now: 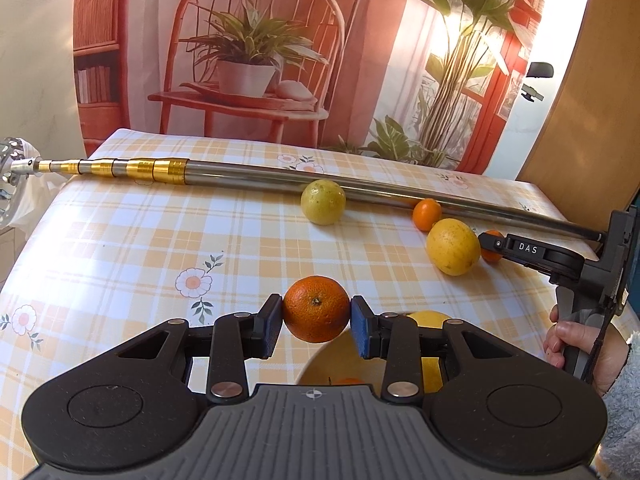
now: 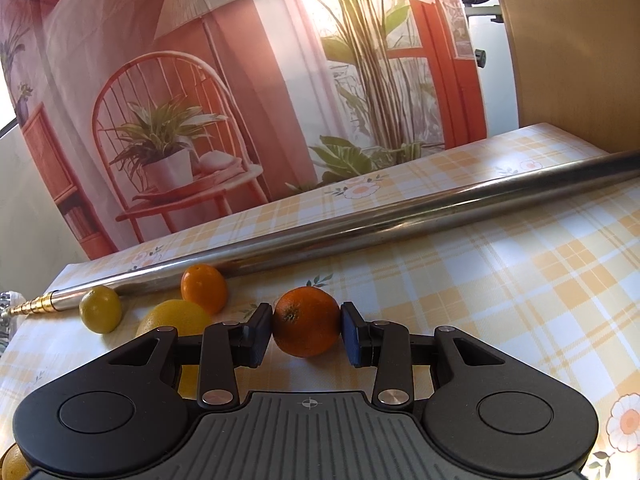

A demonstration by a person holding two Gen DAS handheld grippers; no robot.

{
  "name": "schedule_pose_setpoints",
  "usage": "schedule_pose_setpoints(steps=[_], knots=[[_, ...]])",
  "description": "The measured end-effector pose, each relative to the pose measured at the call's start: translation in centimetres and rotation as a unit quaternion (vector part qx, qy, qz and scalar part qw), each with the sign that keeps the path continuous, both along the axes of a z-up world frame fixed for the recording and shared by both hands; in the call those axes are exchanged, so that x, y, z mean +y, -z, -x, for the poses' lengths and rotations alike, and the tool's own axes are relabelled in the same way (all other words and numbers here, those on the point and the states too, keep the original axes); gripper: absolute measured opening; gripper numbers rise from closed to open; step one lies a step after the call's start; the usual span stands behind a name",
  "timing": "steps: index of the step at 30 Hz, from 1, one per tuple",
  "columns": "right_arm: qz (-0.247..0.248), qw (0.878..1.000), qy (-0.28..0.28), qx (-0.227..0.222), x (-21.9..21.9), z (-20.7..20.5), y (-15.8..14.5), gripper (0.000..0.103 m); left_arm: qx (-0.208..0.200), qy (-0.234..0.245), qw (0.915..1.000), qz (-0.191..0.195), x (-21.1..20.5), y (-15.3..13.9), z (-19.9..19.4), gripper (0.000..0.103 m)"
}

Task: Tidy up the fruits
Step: 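Carry both mandarins over the white plate with both grippers, then lower the mandarins onto the plate and open both grippers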

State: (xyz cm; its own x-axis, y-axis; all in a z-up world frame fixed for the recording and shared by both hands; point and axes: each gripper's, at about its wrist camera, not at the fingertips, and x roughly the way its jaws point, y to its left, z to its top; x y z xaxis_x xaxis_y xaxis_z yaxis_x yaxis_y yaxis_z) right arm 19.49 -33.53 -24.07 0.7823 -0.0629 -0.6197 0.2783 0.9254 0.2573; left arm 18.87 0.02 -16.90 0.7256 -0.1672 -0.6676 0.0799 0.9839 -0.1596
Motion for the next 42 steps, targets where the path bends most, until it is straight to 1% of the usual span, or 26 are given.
schedule_pose_setpoints(steps=[11, 17, 22, 26, 31, 38, 42], knots=[[-0.012, 1.0, -0.003, 0.002, 0.7, 3.3, -0.3, 0.034, 0.0, -0.001, 1.0, -0.003, 0.1, -0.2, 2.3, 0.039], [-0.044, 0.999, -0.002, 0.007, 0.5, 5.4, -0.5, 0.034, -0.001, 0.003, 1.0, -0.007, -0.1, -0.2, 3.4, 0.039], [-0.054, 0.998, -0.009, 0.013, 0.8, 7.2, -0.7, 0.034, -0.011, 0.006, 0.9999, -0.008, -0.2, -0.5, 4.2, 0.039], [-0.046, 0.998, -0.025, 0.025, 1.7, 8.5, -1.1, 0.034, -0.014, 0.012, 0.9998, -0.011, -0.4, -0.6, 4.9, 0.039], [-0.058, 0.996, -0.055, 0.038, 3.1, 10.2, -1.9, 0.034, -0.009, 0.018, 0.9996, -0.022, -0.7, -0.6, 5.8, 0.039], [-0.048, 0.993, -0.105, 0.017, 5.6, 11.7, -4.4, 0.034, -0.002, 0.021, 0.9996, -0.021, -1.0, -0.7, 6.8, 0.039], [-0.037, 0.99, -0.137, 0.018, 6.9, 12.2, -5.1, 0.034, 0.002, 0.024, 0.9995, -0.02, -1.3, -0.7, 7.1, 0.039]])
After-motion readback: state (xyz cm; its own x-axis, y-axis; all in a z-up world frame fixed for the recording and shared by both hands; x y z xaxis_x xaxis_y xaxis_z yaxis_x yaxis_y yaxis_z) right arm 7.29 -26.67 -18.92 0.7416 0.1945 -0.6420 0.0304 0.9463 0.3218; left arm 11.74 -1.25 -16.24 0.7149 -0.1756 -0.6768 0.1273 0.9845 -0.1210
